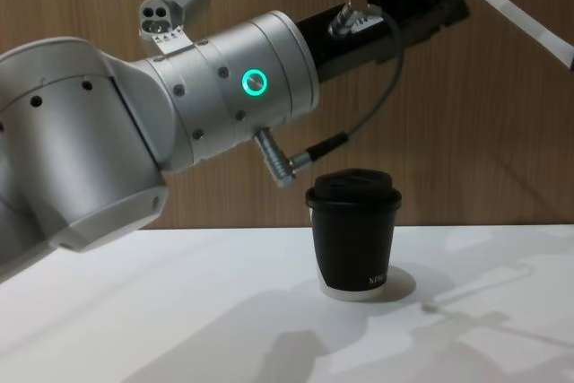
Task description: Pick up the straw with one hand, pass it to the other hand, and insert it into the cup.
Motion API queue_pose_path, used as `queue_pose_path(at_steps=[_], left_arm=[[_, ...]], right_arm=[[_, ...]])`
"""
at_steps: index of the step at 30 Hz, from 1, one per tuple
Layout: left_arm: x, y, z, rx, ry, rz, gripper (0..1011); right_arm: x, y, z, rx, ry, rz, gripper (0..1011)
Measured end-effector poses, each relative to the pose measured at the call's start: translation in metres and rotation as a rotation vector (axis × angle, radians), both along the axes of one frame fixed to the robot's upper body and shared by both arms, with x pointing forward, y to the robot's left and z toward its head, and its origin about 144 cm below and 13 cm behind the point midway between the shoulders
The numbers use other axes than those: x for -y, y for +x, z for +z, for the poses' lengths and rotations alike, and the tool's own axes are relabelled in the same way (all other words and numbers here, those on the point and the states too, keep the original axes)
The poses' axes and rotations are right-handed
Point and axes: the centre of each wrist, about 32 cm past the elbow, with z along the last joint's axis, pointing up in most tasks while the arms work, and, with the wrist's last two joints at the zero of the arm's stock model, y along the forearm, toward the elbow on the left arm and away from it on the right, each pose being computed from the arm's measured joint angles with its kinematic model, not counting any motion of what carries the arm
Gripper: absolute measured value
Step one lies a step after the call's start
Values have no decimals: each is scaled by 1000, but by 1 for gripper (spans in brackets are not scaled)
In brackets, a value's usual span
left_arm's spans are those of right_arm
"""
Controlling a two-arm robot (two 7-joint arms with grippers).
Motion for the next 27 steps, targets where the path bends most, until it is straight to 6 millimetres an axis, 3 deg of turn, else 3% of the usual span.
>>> queue_pose_path(at_steps=[27], left_arm=[[1,0,1,5,-1,-2,63]], right_arm=[[0,0,0,0,0,0,1]])
